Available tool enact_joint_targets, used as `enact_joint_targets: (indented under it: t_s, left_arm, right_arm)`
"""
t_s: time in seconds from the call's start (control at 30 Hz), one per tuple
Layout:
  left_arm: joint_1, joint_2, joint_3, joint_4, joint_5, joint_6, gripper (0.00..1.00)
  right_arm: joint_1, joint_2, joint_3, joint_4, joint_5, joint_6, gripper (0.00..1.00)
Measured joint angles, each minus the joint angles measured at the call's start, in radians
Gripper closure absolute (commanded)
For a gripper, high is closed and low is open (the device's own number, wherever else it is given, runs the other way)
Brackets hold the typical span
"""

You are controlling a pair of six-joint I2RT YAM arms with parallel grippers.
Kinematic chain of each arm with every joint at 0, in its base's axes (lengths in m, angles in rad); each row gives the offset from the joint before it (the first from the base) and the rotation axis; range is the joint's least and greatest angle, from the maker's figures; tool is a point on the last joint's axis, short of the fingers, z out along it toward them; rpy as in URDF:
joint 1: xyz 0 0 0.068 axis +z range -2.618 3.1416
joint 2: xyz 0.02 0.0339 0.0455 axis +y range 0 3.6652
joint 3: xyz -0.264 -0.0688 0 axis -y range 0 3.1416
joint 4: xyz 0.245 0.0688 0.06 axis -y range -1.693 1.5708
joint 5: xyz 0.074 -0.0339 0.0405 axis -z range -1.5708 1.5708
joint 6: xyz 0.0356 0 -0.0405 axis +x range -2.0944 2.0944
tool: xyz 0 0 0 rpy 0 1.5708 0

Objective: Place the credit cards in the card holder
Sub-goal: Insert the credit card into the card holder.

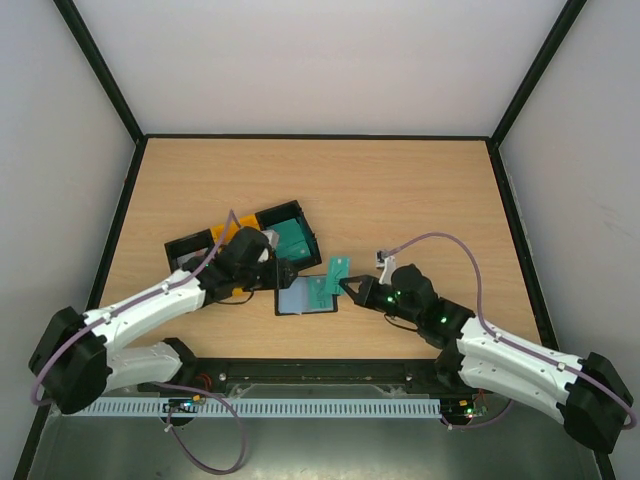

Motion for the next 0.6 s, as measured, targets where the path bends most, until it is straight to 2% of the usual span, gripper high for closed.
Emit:
enact_joint_targets:
  t_s: [0.17, 0.4, 0.6]
  left_arm:
    - [-0.054, 0.056, -0.026, 0.013, -0.12, -0.009, 0.29]
    - [-0.06, 0.13, -0.061, 0.05, -0.192, -0.018, 0.3]
    - [-0.059, 0.224, -0.043, 0.062, -0.222, -0.008, 0.27]
  right_arm:
    - [0.0, 0.056, -0.037, 0.022, -0.021, -0.003, 0.98]
    - [0.0, 0.167, -0.073, 0.095, -0.06, 0.014, 0.98]
    - [0.0, 0.219, -0.079, 0.145, -0.081, 0.014, 0.98]
